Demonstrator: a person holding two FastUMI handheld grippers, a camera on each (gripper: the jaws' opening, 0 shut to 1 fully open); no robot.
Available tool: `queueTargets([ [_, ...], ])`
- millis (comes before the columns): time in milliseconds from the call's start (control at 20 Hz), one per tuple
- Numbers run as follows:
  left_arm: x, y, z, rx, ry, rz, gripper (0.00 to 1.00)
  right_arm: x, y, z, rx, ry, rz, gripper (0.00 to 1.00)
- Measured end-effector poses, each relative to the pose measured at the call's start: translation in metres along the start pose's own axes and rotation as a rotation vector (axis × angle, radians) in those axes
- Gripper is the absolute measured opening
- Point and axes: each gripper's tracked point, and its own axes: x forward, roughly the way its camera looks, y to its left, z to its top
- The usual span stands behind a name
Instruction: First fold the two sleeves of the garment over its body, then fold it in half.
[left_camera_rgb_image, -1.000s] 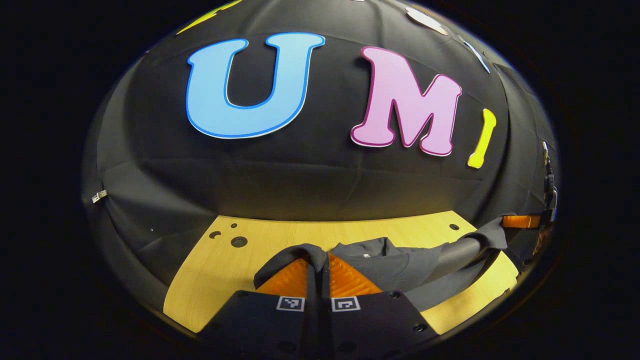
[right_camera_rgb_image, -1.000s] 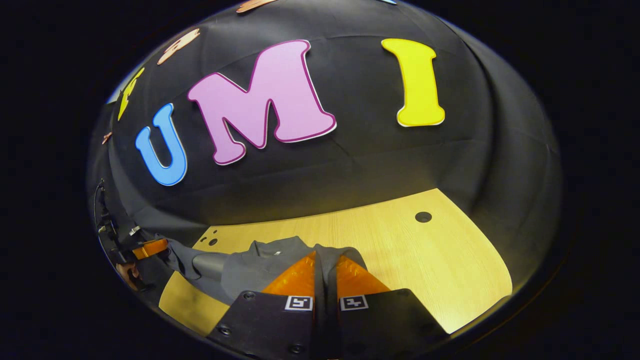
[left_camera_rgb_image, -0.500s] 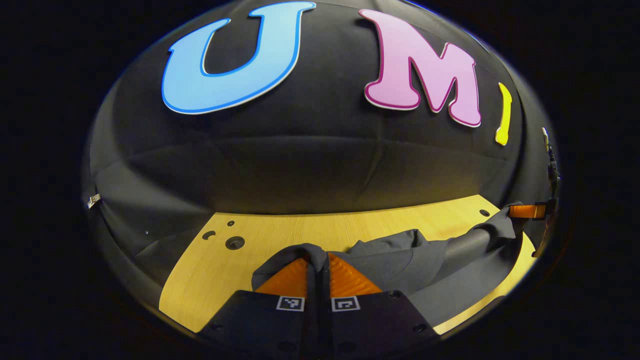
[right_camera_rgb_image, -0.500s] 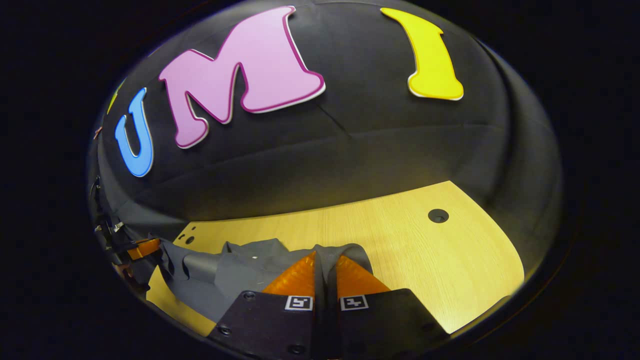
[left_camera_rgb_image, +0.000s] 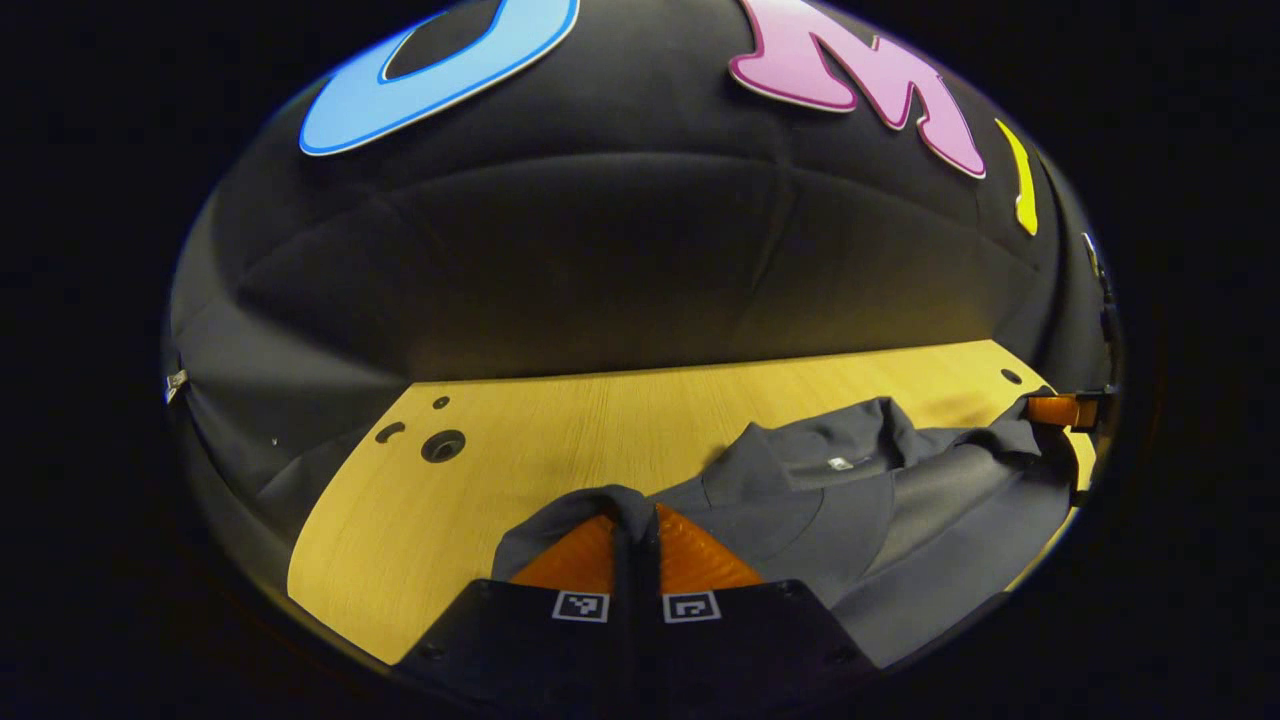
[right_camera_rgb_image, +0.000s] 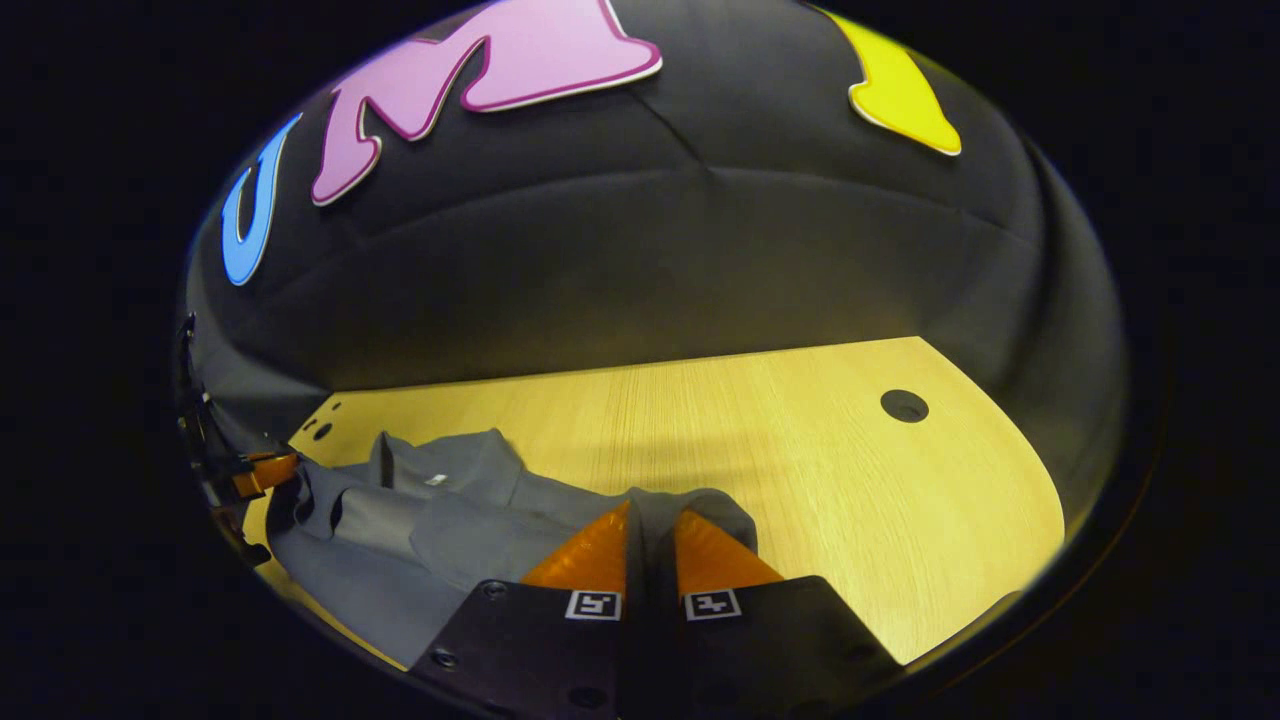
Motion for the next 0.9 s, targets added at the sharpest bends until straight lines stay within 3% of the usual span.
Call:
queueTargets([
  [150,0.002,0.002,-0.002,-0.013,-0.007,0.019,0.08,0.0,-0.01,-0.006,0.006,0.021,-0.011,0.13],
  [250,0.001,0.002,-0.004,-0.02,-0.001,0.024,0.21,0.0,-0.012,-0.008,0.025,0.033,-0.013,0.18],
  [350,0.0,0.0,-0.01,-0.014,0.021,0.032,0.5,-0.003,-0.014,-0.009,0.035,0.046,-0.02,0.26],
  [400,-0.004,-0.003,-0.01,-0.01,0.024,0.022,0.64,-0.007,-0.017,-0.007,0.029,0.045,-0.03,0.2],
  [450,-0.008,-0.005,-0.009,-0.006,0.023,0.018,0.79,-0.012,-0.016,-0.003,0.026,0.04,-0.026,0.58],
  [500,-0.012,-0.005,-0.006,0.006,0.019,0.023,0.93,-0.017,-0.013,-0.002,0.021,0.036,-0.018,0.72],
  [550,-0.017,-0.004,-0.004,0.02,0.008,0.032,0.99,-0.023,-0.014,0.002,0.008,0.032,-0.024,0.86],
  [600,-0.024,-0.005,-0.001,0.028,-0.001,0.032,0.98,-0.027,-0.013,0.003,0.003,0.025,-0.019,1.0],
  [900,-0.088,-0.018,0.034,0.015,-0.083,-0.014,0.98,-0.098,-0.005,0.039,0.01,-0.047,-0.007,0.99],
])
